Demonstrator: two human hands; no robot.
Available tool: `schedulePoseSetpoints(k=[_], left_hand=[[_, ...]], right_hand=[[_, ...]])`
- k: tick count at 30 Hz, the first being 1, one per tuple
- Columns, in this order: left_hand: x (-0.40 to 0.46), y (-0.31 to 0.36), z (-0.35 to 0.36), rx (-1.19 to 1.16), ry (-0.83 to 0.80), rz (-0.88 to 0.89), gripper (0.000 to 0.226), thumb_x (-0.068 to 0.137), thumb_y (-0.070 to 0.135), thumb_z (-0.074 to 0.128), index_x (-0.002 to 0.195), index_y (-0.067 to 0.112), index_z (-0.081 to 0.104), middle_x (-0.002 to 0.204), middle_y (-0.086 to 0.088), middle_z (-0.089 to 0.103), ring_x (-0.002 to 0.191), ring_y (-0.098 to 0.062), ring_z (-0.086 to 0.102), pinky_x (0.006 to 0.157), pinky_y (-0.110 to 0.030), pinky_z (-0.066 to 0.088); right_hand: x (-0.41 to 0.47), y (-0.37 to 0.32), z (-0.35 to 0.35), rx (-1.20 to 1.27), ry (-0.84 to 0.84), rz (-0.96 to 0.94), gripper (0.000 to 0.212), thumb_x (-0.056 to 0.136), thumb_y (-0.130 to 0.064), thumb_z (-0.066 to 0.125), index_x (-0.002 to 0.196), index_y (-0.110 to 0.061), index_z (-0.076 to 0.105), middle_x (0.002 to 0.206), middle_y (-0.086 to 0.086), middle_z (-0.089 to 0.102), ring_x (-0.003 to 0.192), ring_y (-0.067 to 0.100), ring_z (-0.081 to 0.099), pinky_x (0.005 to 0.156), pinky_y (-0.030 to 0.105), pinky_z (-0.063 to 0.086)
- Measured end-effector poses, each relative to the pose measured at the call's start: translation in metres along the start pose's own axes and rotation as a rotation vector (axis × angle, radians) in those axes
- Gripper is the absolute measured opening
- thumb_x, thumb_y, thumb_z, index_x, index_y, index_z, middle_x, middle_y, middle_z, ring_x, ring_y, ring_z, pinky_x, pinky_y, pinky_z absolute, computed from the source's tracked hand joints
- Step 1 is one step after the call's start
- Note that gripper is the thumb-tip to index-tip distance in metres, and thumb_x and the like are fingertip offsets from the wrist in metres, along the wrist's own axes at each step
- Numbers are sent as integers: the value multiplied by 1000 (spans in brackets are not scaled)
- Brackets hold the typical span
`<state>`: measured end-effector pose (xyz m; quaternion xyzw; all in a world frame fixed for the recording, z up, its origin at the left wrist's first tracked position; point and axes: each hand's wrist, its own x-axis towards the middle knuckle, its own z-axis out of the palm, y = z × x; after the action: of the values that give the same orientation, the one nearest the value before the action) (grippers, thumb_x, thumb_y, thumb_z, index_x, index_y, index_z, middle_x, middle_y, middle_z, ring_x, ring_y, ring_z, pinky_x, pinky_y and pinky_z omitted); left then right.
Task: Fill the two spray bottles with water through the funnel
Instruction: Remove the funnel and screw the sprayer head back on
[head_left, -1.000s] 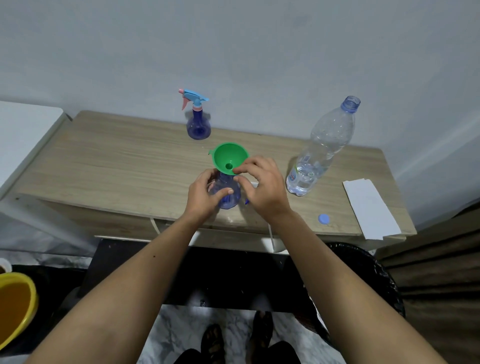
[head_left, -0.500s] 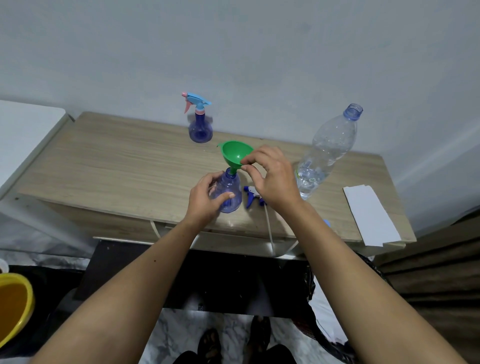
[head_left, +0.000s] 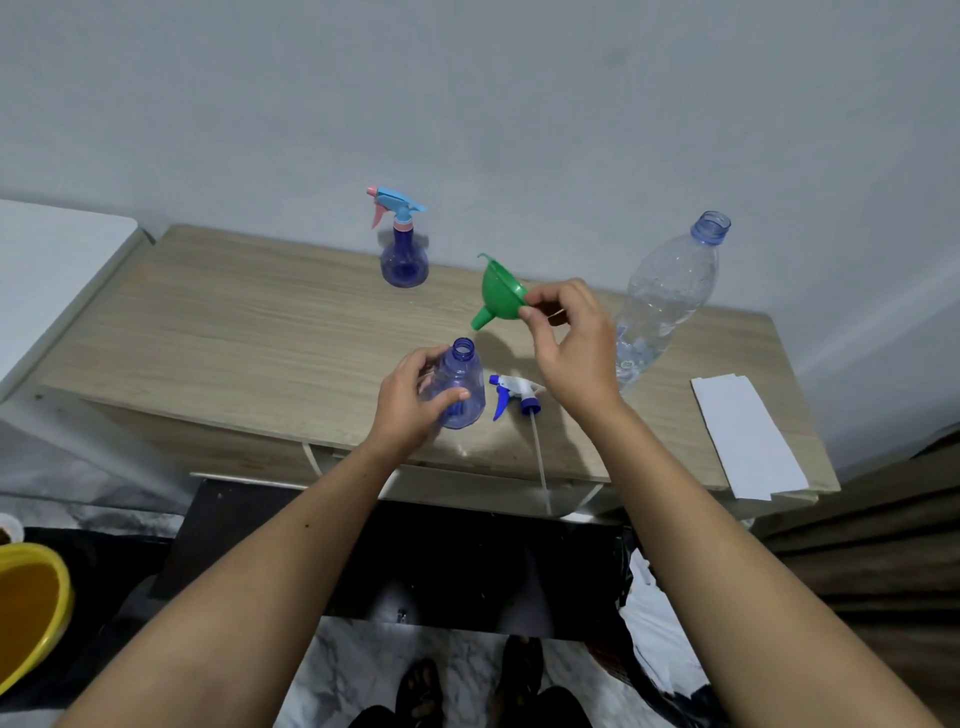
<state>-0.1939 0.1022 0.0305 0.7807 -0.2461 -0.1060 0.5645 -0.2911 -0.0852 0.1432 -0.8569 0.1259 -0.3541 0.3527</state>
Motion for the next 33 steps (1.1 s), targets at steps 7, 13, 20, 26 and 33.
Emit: schedulePoseSetpoints(k=[7,13,20,26,33], left_hand=[[2,-5,1,18,-5,-34,58,78,15,91,129,26,66,125,7,71,112,2,66,100,-27,55],[2,-5,3,13,4,-48,60,80,16,92,133,20,66,128,8,70,113,8,63,100,-18,52],[2,-4,5,17,28,-33,58,77,16,95,128,25,67,125,15,71,114,1,66,102,-25,54],[1,-2,6,8,38,-44,61,78,15,94,122,46,63,119,30,70,114,0,66,103,-25,54],[-1,1,8,-60,37,-68,60,79,16,92,132,25,65,126,17,71,118,2,65,108,-24,51]], right_hand=[[-1,41,3,122,53,313,10,95,-9,72,100,-17,72,98,7,73,76,7,61,73,11,48],[-9,93,26,118,-7,471,9,96,-10,72,100,-18,70,93,7,68,71,8,55,68,13,49],[-14,145,65,68,-34,480,10,92,-7,70,95,-17,68,85,5,66,68,8,57,71,30,57],[-22,170,84,-65,8,474,8,87,-4,71,93,-9,71,85,8,70,75,23,65,79,46,59],[-30,172,79,-143,-19,486,10,86,-2,72,93,-9,72,95,9,70,88,28,66,86,46,57]])
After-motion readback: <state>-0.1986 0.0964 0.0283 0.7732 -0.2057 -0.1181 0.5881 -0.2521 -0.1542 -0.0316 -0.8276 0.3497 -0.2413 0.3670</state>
